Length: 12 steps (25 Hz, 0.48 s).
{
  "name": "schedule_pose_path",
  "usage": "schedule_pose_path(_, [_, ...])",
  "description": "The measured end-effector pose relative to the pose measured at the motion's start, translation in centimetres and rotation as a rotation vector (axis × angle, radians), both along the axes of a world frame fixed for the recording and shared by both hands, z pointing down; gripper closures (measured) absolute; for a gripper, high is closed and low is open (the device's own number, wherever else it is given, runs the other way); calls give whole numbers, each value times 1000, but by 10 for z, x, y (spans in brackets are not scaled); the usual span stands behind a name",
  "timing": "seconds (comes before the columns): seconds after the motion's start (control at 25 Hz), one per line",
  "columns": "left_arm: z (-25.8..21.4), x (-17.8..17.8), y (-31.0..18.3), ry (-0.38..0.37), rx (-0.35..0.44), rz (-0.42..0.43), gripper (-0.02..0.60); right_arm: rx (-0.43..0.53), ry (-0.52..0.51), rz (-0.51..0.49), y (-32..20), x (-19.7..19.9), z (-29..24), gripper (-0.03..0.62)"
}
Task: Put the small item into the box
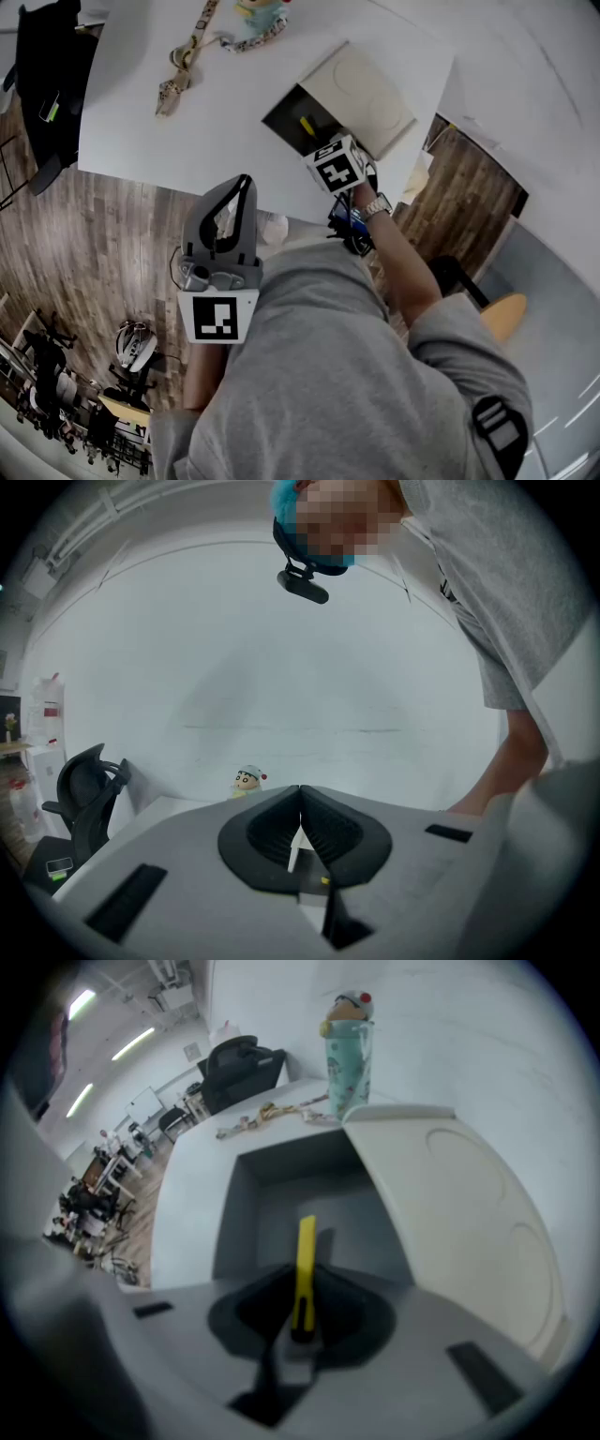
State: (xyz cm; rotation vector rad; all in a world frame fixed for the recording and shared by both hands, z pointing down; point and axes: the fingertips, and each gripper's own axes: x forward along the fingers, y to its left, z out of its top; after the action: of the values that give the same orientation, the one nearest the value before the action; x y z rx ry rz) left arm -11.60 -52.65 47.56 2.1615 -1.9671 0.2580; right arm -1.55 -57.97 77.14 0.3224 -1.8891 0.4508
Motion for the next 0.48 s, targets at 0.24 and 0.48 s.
schedule_pose_path(0.24, [6, -4, 6, 5, -17, -21, 549, 3, 3, -10, 0, -2, 2, 514])
schedule_pose_path(0.48, [5, -3, 7, 11, -5, -27, 549, 1, -2, -8, 1, -2, 3, 513])
